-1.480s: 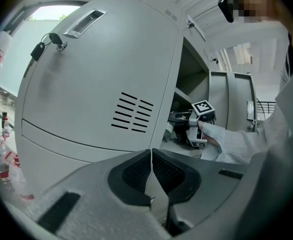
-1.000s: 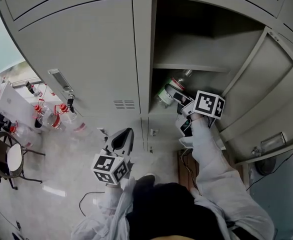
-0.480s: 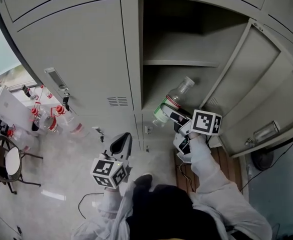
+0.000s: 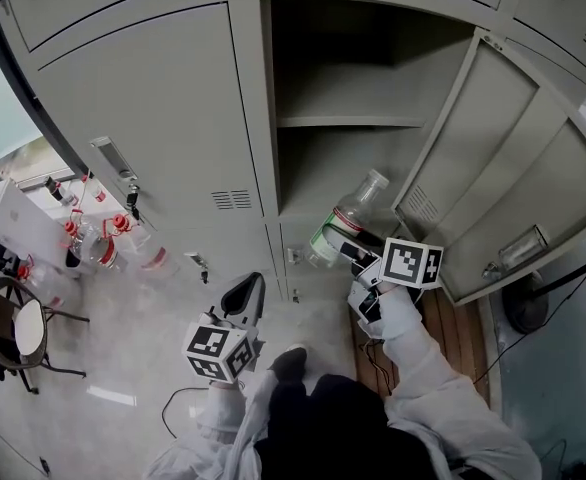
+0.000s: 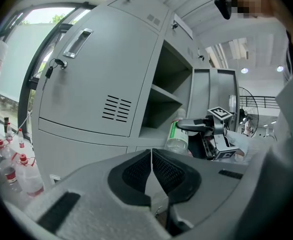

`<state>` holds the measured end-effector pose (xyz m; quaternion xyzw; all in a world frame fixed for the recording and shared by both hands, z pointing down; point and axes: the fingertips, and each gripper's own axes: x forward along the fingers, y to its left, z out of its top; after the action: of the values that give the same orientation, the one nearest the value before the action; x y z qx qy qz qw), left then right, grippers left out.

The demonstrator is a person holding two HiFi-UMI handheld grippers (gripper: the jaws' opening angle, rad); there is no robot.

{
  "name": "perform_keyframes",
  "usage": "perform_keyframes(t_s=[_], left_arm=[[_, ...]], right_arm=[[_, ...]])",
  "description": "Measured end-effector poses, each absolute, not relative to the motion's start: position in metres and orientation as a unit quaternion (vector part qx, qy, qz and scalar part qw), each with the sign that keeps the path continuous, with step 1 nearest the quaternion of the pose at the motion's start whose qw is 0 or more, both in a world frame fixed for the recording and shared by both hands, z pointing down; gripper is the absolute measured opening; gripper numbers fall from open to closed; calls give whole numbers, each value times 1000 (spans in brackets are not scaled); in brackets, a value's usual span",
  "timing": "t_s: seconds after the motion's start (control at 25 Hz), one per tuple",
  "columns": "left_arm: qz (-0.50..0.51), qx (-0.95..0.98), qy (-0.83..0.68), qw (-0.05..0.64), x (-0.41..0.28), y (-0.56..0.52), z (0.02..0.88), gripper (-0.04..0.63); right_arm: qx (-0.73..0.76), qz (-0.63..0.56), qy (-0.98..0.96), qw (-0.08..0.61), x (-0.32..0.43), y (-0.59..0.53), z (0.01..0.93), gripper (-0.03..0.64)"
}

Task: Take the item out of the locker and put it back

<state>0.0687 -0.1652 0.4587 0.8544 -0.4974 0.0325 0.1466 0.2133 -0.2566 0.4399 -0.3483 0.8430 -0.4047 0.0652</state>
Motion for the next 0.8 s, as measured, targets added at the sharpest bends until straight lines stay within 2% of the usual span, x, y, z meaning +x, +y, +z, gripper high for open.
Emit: perform_keyframes(t_s=[0.24,0.8], left_arm=[[36,861,-487,141,76,-159,456,14],[22,880,-465,88,85,-181,414,14]], right_arm=[[-361,-351,863,47,220,-251,415,299],[-399,-128,907,-46,224,-267,301,299]])
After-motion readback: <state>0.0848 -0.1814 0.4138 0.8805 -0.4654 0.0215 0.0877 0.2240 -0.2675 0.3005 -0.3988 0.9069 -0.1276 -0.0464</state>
